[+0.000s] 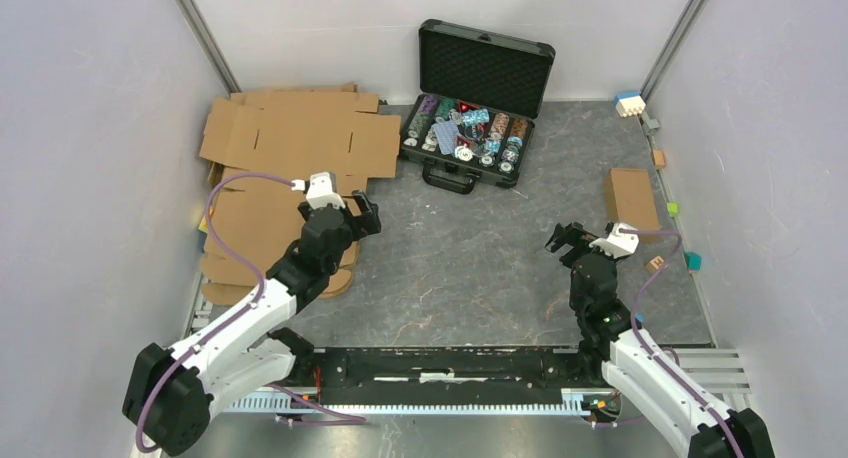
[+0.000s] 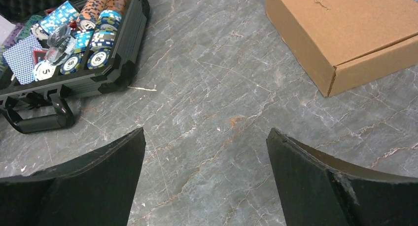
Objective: Fold the paper box
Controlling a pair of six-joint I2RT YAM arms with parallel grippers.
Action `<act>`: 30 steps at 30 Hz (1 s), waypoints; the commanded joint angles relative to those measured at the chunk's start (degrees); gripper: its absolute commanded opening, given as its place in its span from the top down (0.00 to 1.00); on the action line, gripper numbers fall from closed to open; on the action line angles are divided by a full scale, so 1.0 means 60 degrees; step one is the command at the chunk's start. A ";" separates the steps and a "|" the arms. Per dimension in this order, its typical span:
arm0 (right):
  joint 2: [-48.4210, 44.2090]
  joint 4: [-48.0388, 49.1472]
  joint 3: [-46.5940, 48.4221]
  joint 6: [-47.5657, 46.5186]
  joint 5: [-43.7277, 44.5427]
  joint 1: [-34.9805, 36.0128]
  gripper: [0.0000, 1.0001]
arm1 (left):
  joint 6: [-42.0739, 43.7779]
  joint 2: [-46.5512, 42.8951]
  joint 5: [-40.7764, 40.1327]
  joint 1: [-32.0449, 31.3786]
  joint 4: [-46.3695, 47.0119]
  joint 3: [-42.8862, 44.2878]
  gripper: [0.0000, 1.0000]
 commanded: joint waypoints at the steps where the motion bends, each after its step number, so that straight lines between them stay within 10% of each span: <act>1: -0.0016 0.0134 0.0314 0.0146 -0.0034 0.0052 0.02 | 0.0366 0.0633 -0.0946 -0.0030 -0.0837 0.0825 0.00; 12: 0.0149 0.0225 0.0351 0.0115 -0.0268 0.0049 0.02 | 0.0405 0.3505 -0.1944 -0.0041 -0.2618 0.2600 0.05; 30: 0.0024 0.0332 0.0244 0.0043 -0.0495 0.0054 0.02 | 0.0251 0.6832 -0.1767 0.0416 -0.4897 0.4896 0.47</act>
